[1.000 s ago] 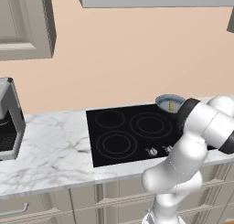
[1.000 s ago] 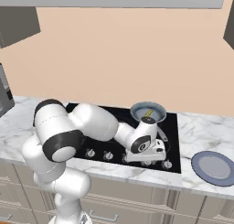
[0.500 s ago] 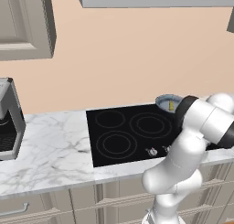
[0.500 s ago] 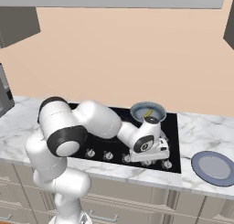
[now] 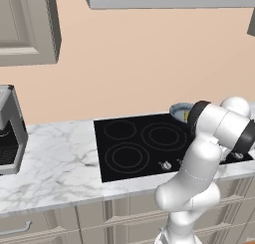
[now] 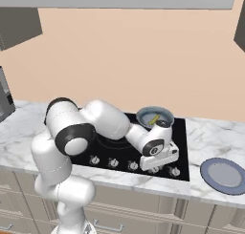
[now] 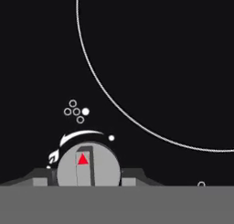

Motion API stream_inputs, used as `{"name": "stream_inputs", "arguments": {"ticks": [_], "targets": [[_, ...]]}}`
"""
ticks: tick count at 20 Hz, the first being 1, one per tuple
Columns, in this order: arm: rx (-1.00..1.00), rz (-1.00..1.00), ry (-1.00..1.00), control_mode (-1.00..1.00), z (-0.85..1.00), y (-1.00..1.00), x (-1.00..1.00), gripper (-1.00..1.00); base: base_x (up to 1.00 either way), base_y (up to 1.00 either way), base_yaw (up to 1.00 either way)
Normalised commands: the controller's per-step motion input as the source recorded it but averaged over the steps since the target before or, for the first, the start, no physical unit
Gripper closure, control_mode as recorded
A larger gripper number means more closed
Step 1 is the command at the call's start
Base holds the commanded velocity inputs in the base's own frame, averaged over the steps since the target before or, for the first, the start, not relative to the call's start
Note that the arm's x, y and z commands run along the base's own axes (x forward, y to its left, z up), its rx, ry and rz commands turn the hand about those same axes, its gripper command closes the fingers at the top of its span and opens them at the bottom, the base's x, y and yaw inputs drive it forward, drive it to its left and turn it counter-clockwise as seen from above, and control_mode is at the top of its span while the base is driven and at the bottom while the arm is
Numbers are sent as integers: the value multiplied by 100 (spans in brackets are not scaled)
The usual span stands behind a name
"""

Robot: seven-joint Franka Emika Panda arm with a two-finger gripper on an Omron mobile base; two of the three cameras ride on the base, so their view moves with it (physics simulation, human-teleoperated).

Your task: Pick up the butter stick and place it in the pan. Then turn on the burner for the pan.

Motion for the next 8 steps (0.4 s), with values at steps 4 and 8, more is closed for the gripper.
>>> {"name": "stream_inputs", "arguments": {"ticks": [4, 8], "targets": [[-4, 26, 0, -100, -39, 28, -15, 100, 0, 0, 0], [-2, 20, 0, -100, -23, 12, -13, 100, 0, 0, 0]]}}
